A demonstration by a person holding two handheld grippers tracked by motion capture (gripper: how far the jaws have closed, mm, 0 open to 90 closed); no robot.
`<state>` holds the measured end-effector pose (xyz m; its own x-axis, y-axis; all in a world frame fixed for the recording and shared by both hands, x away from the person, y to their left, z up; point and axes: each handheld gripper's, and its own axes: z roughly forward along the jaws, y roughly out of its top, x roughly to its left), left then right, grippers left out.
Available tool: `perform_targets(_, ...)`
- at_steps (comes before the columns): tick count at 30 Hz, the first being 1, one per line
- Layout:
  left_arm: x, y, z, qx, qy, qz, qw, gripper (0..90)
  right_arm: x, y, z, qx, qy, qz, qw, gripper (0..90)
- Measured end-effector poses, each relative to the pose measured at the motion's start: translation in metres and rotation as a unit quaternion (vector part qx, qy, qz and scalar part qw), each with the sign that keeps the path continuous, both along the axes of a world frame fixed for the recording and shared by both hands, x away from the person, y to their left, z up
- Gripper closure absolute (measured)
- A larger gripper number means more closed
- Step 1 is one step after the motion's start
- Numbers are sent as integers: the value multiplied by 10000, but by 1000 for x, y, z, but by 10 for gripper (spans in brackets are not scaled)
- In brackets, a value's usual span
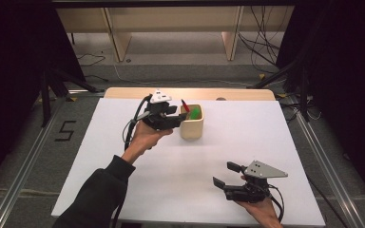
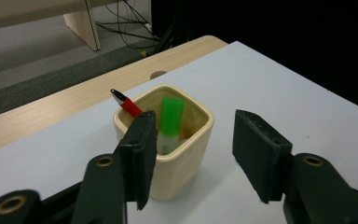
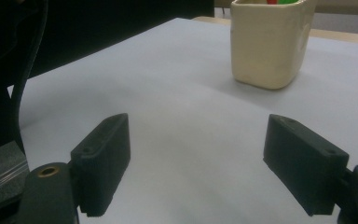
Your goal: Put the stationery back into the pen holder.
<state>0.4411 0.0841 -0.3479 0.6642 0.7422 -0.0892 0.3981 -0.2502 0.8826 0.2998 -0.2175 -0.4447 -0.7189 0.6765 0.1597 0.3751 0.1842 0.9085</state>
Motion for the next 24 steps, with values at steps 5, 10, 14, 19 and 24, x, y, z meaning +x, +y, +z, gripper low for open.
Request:
perform_targets(5, -15, 16, -4, -239, -39, -24, 9997, 417, 0, 1, 0, -14, -4, 12, 10000, 233)
perform_targets(10, -31, 33, -12, -515, -132, -24, 9986, 375, 0, 1, 0, -18, -2, 0, 10000, 233)
perform_targets(14, -44, 49, -21, -809, -213, -54, 9965, 365, 0, 1, -1, -16, 7, -7, 10000, 233)
perform_targets(19, -55, 61, -30, -941, -304, -101, 9950, 356, 0, 1, 0, -13, -6, 0, 10000, 232)
perform_targets(24, -65, 70, -43, -870, -454, -184, 9950, 322, -1, 0, 0, -14, -23, -4, 10000, 232)
